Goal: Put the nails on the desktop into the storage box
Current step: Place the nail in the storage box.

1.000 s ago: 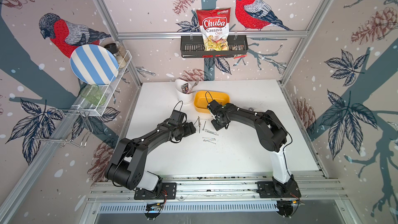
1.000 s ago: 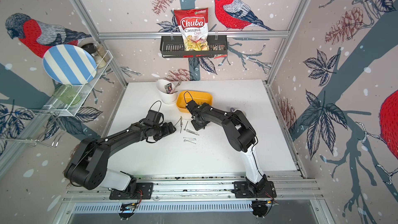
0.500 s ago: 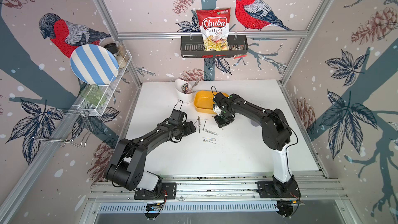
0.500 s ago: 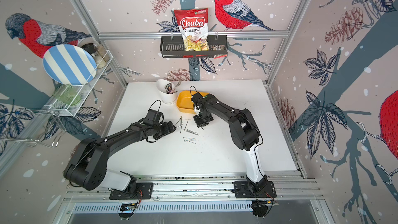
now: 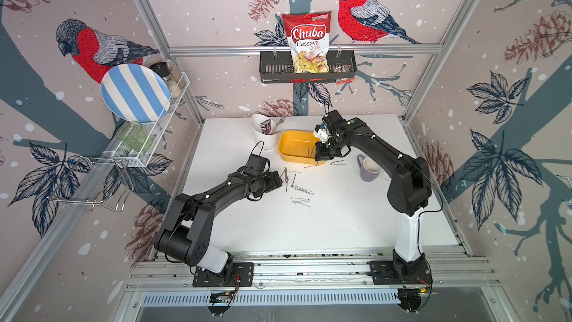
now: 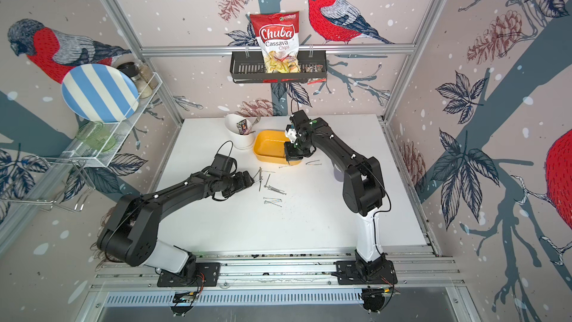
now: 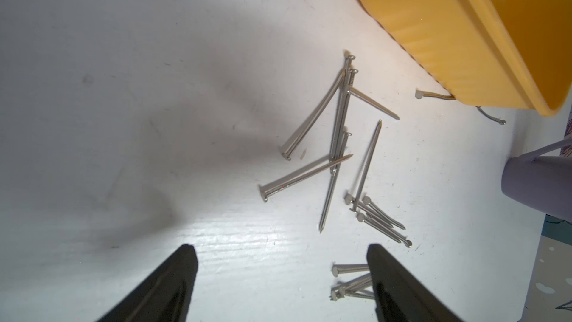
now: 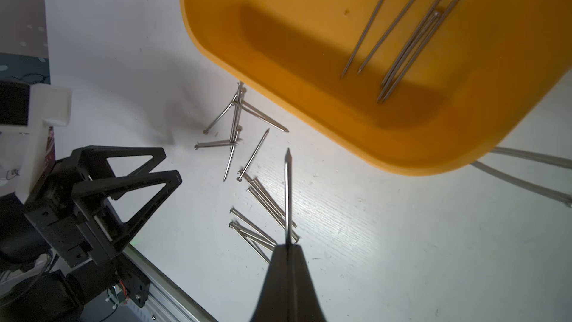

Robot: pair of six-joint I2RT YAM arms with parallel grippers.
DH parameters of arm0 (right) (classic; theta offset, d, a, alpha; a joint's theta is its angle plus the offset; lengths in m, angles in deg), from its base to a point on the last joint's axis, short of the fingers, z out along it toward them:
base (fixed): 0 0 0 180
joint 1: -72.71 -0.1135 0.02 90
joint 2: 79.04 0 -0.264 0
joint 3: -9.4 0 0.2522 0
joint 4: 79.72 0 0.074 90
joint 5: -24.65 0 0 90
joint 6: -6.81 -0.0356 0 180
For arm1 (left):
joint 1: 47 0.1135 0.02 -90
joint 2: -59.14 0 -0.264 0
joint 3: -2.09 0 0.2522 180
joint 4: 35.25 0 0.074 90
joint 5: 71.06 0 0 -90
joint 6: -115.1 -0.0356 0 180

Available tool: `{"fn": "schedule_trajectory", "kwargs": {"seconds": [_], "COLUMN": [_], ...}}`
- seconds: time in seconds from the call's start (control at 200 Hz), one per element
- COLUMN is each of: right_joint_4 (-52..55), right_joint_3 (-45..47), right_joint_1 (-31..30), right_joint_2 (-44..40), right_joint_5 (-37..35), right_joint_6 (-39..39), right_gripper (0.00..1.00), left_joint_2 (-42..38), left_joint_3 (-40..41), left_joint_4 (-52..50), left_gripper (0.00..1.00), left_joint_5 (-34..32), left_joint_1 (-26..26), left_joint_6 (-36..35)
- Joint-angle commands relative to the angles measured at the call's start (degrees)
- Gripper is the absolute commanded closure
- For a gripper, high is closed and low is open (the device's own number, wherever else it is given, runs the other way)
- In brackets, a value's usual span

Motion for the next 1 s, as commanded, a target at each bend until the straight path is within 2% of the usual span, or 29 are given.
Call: {"fn": "schedule_trajectory", "kwargs": {"seconds": [0.0, 0.33, 0.46, 0.635, 0.83, 0.995], "right_joint_4": [-4.5, -3.5, -2.7, -3.9, -4.4, -4.3], "right_joint_3": [-1.9, -19.3, -21.1, -18.0, -16.6, -16.7], "right_joint_1": [2.1, 5.5, 6.3, 5.5, 5.6, 6.0], "right_joint_2": [2.1, 19.6, 23.2, 22.9, 22.8, 20.4], "right_joint_5": [1.0, -4.8, -5.0, -3.8, -3.3, -2.6], "right_joint_6": [-3.8, -5.4, -5.9, -5.4, -4.4, -4.1], "right_gripper": [1.00, 1.00, 1.00, 1.00, 0.79, 0.76], "left_joint_2": [0.6, 0.6, 1.2, 3.5, 5.6, 6.4], "left_joint_3": [-0.5, -0.2, -0.4, -2.5, -4.6, -5.8], "left_joint_4": [0.7, -1.0, -1.5, -2.1, -2.7, -3.1], "left_gripper": [0.11, 0.11, 0.11, 0.11, 0.11, 0.11], "left_joint_5": [0.9, 0.5, 0.1, 0.3, 0.1, 0.1], "left_joint_1": [0.2, 0.2, 0.2, 0.2, 0.1, 0.1], "left_joint_6": [-0.3, -1.0, -0.6, -1.0, -1.0, -0.7]}}
